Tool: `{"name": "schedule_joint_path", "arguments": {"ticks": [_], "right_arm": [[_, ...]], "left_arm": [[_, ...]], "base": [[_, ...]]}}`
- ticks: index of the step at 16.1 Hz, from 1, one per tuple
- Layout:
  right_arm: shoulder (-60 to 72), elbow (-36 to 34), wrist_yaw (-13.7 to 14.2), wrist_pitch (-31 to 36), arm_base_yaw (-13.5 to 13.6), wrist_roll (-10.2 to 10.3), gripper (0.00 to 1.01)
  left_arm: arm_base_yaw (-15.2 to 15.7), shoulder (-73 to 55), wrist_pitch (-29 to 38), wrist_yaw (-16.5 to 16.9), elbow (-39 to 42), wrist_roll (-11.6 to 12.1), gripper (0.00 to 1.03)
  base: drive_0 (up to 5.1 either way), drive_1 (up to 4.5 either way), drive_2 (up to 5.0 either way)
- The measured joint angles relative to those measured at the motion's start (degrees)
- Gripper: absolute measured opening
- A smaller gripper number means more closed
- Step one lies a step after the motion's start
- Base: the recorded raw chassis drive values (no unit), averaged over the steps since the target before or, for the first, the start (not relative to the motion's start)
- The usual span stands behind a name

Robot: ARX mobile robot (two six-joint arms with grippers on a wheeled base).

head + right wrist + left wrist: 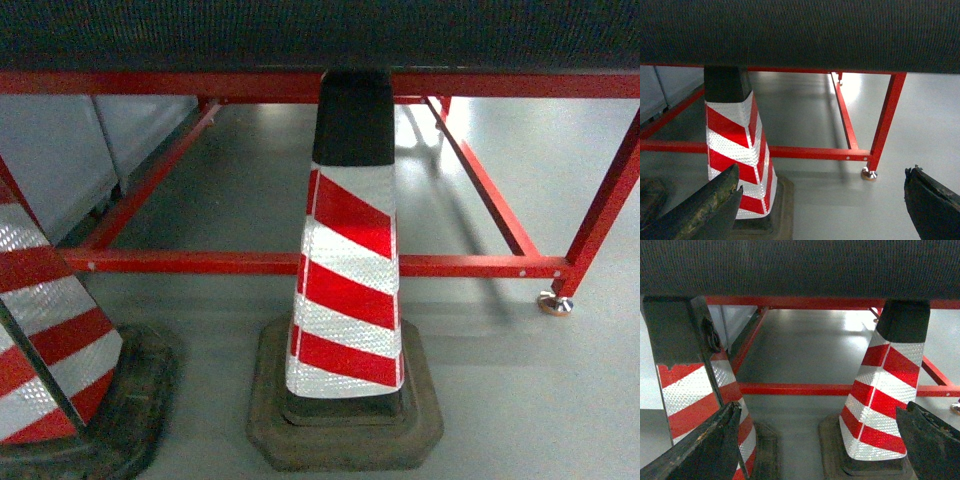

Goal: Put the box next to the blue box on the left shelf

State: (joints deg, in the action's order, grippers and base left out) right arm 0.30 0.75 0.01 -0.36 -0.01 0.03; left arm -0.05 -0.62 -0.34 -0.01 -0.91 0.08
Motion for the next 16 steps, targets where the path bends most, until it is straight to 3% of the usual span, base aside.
{"name": "schedule_joint_path", "arguments": {"ticks": [16], "right_arm": [[0.0, 0.0, 0.0, 0.0, 0.0, -0.1, 0.98]], "left_arm": [[0.0, 0.0, 0.0, -0.1, 0.0, -0.1, 0.98]], "base": [[0.0, 0.00, 0.0]]}}
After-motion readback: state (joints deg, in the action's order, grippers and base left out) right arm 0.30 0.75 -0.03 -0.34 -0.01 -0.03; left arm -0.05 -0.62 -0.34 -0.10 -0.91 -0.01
